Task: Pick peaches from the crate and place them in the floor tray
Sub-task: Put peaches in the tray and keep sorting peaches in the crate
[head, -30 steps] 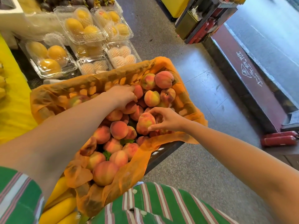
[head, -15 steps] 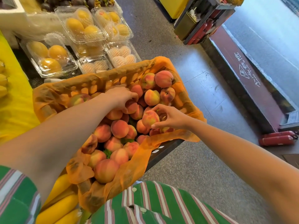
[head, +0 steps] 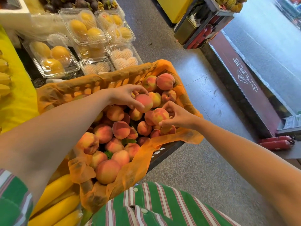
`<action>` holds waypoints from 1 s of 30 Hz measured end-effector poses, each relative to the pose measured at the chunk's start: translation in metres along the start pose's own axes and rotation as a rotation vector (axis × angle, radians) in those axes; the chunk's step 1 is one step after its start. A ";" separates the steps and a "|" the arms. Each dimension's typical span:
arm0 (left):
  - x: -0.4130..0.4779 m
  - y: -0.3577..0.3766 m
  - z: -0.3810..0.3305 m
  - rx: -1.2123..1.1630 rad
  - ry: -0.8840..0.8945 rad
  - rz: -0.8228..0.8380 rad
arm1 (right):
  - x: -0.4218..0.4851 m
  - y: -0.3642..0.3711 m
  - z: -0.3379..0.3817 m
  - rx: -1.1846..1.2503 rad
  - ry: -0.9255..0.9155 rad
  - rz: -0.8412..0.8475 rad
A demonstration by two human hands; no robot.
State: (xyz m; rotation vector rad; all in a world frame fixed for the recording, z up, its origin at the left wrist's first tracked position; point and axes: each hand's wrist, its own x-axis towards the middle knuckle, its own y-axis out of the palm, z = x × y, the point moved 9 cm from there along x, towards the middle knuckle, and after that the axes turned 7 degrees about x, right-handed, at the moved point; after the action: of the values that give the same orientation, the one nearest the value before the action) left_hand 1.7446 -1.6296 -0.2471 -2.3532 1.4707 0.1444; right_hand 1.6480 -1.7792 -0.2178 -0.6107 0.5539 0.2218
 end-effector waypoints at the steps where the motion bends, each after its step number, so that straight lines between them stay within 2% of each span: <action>1: 0.000 0.002 0.000 -0.142 -0.019 0.011 | -0.001 -0.001 0.001 0.034 0.013 0.007; 4: 0.000 0.009 -0.001 -0.391 -0.086 0.070 | -0.007 -0.001 0.002 0.211 0.081 0.055; 9: -0.004 0.028 0.001 -0.447 -0.163 0.203 | -0.017 0.007 0.007 0.477 0.132 0.136; 14: -0.002 0.029 -0.008 -0.524 -0.091 0.174 | -0.021 0.006 0.008 0.651 0.121 0.166; 19: -0.002 0.018 -0.016 -0.487 -0.057 0.095 | -0.026 -0.006 0.007 0.595 0.101 0.124; 21: -0.002 0.016 -0.013 -0.419 -0.084 0.071 | -0.030 -0.018 0.008 0.475 0.081 0.042; 24: -0.001 0.016 -0.009 -0.339 -0.106 0.023 | -0.034 -0.042 0.012 0.067 0.038 -0.090; 27: -0.001 0.018 -0.008 -0.308 -0.122 -0.019 | -0.030 -0.044 0.007 -0.514 0.003 -0.033; 30: 0.000 0.020 -0.008 -0.269 -0.134 -0.036 | -0.026 -0.036 -0.006 -0.827 0.036 0.032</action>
State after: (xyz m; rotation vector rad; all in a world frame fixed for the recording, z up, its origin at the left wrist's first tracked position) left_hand 1.7265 -1.6399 -0.2448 -2.5194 1.4196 0.5099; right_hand 1.6367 -1.8129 -0.1899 -1.4094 0.4954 0.4781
